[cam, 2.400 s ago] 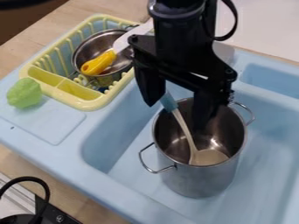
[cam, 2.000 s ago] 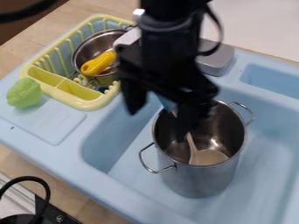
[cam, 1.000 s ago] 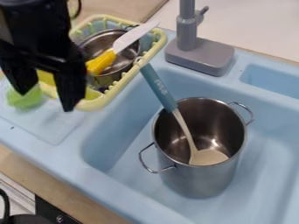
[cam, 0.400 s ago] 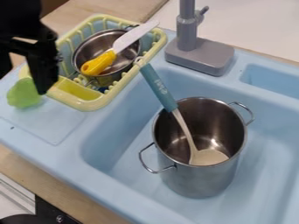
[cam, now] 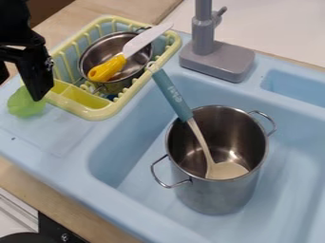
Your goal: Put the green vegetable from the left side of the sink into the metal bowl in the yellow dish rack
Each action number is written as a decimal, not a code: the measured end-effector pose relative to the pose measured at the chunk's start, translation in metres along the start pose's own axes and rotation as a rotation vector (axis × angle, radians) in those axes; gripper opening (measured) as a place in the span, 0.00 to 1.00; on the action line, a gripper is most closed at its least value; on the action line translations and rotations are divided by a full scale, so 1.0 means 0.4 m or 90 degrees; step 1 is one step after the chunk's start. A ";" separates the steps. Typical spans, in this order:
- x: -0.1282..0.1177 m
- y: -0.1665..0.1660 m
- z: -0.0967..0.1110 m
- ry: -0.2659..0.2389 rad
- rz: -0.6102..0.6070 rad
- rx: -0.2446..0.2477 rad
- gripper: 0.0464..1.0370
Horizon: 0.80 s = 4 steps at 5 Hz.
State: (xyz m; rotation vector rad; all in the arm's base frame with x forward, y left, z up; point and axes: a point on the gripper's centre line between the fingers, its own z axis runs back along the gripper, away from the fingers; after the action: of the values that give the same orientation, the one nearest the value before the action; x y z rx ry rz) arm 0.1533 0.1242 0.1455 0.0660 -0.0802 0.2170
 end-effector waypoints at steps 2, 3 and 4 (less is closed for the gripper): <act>-0.002 -0.004 -0.035 -0.020 -0.026 -0.047 0.96; -0.003 -0.019 -0.053 0.001 -0.027 -0.030 0.96; 0.000 -0.024 -0.070 0.016 -0.018 -0.021 0.93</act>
State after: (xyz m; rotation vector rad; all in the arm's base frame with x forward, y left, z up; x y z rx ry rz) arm 0.1574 0.1170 0.1172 0.0320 -0.0579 0.1882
